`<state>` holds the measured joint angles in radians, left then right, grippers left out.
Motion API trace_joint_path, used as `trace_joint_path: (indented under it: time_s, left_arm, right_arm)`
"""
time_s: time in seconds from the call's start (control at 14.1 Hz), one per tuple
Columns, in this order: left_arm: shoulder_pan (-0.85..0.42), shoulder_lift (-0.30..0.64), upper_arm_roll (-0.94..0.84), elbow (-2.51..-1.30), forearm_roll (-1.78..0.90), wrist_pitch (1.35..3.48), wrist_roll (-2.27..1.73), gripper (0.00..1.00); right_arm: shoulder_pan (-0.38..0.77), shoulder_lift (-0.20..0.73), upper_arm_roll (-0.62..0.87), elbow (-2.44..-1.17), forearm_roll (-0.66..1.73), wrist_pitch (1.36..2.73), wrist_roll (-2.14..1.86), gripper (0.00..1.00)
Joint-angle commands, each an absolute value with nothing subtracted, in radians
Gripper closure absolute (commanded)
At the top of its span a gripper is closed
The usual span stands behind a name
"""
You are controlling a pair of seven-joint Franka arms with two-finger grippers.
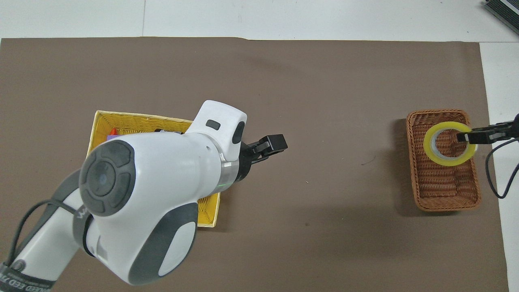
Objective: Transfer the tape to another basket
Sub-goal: 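Carry the tape into the basket while the left gripper withdraws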
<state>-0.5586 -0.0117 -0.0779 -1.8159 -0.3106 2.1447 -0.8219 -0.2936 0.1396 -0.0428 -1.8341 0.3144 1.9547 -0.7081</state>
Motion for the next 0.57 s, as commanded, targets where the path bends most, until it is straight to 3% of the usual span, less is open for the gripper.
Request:
trace_joint_path:
  time_s: [0.0, 0.5]
  left_arm:
    - [-0.458, -0.029, -0.086, -1.784, -0.253, 1.988, -0.744, 0.0]
    - [-0.145, -0.029, -0.081, -1.724, -0.164, 1.793, -0.334, 0.0]
  right_arm:
    - [-0.322, 0.175, -0.026, -1.824, 0.341, 1.98, -0.739, 1.0]
    - [-0.38, 0.23, -0.026, -1.851, 0.364, 2.006, -0.807, 1.0]
